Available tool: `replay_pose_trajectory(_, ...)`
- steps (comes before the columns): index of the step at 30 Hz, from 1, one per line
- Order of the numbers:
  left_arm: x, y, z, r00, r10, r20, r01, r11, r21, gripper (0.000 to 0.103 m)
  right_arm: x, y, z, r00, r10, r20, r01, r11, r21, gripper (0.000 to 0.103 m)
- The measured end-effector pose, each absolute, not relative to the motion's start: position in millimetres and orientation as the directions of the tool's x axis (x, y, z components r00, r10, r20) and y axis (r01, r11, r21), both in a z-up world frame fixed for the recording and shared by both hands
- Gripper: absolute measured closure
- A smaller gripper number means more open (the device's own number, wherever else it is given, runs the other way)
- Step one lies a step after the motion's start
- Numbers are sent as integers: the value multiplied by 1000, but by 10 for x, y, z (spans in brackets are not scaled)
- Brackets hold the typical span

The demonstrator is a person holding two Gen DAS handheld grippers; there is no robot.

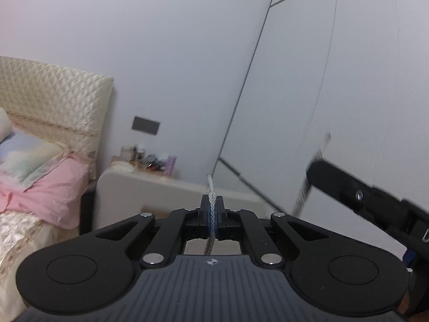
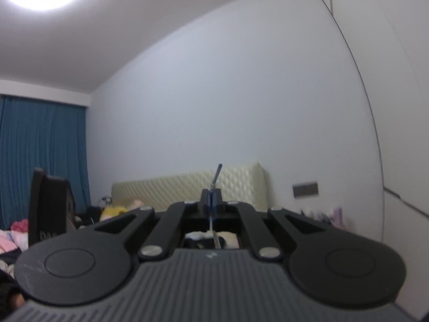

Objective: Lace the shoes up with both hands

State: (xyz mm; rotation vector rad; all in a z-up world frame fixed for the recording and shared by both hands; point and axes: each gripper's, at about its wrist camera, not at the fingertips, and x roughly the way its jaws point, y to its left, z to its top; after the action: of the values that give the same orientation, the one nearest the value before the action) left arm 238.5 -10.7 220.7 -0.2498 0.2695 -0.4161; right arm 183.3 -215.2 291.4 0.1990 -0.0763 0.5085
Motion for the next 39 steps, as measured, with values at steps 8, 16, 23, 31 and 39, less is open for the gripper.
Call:
replay_pose_trajectory(8, 2268, -126, 1029, 867, -332, -372, 241, 932, -270, 100, 1890, -2511, 1770, 906, 409, -105, -375, 894, 245, 101)
replay_pose_trajectory(16, 2057, 6, -253, 799, -296, -523, 136, 937, -323, 100, 1893, -2578, 3, 862, 345, -370, -207, 908, 364, 101)
replay_pose_trajectory(23, 1979, 94, -1082, 767, -250, -591, 80, 951, -299, 100, 1691, -2510, -1209, 774, 314, -551, -97, 917, 386, 101)
replay_pose_trajectory(31, 1925, 250, -1363, 754, -232, -615, 62, 957, -285, 98, 1752, -2367, -1616, 741, 350, -573, -61, 885, 462, 99)
replay_pose_trajectory(39, 1828, 268, -1325, 759, -226, -611, 72, 961, -266, 39, 1710, -2353, -1571, 742, 317, -591, -61, 910, 410, 63)
